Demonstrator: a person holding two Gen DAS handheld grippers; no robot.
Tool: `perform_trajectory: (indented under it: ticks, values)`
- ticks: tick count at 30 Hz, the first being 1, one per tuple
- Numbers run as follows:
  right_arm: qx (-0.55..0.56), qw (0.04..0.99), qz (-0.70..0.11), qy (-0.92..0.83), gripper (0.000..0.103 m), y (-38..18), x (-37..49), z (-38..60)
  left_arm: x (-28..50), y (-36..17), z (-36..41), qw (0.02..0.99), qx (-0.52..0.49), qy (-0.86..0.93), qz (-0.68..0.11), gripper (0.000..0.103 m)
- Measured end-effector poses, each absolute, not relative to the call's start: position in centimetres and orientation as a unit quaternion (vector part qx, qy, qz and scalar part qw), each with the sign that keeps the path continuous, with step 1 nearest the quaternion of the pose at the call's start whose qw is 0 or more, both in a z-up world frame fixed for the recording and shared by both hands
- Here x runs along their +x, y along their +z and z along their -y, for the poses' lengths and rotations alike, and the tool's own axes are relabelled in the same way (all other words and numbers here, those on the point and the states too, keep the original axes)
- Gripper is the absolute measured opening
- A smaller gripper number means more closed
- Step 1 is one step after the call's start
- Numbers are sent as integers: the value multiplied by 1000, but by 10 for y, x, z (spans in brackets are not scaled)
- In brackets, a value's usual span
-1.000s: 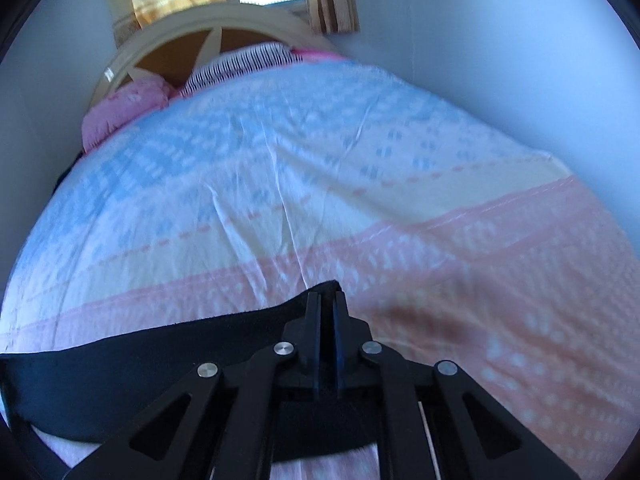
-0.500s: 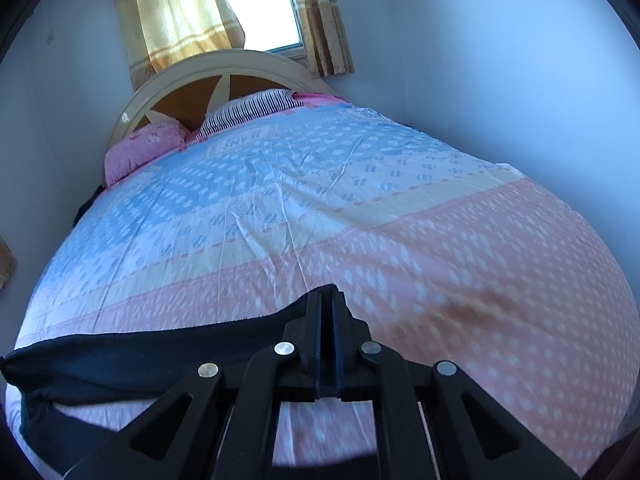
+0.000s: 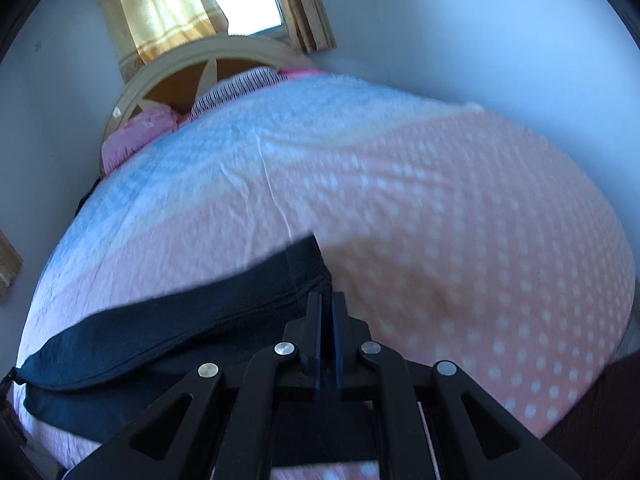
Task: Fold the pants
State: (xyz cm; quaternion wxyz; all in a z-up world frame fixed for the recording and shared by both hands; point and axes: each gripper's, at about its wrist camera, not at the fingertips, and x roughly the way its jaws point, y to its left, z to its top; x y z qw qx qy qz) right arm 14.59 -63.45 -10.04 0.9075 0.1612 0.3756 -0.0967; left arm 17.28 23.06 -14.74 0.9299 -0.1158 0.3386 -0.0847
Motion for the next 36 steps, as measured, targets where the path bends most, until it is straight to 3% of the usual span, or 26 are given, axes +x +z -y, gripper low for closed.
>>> perform_trajectory:
  ticks: [3,5,6,7,14,20,26,28,29,30,31,36]
  values:
    - [142,905,-389,-99,6,-110,140,629,166,-160,-229,929,-106,-82,-346,13]
    - [113,904,-395,-117,20,-107,136,621,163,-163,-228,930,-105,-81,-344,13]
    - [93,907,-389,-132,36,-101,130,616,162,-163,-228,930,-103,-80,-342,13]
    - [73,913,-376,-140,45,-90,123,609,161,-163,-228,931,-102,-80,-341,13]
    - [-71,941,-329,-26,45,-43,103,488,161,-163,-226,933,-87,-81,-340,13]
    - [-209,899,-365,125,45,-94,119,343,159,-162,-224,936,-68,-78,-336,13]
    - [-308,856,-383,158,45,-140,139,273,162,-160,-220,939,-37,-80,-332,13]
    - [-315,857,-375,161,44,-143,144,269,163,-159,-220,940,-32,-83,-329,13]
    - [-310,857,-377,163,39,-142,147,268,164,-158,-220,940,-32,-85,-328,13]
    - [-299,858,-383,165,9,-139,150,268,165,-155,-222,941,-33,-88,-324,13]
    - [-291,862,-381,163,3,-135,150,269,164,-152,-223,943,-34,-91,-319,13]
    - [-269,881,-351,168,2,-102,131,272,145,-125,-234,953,-51,-121,-272,13]
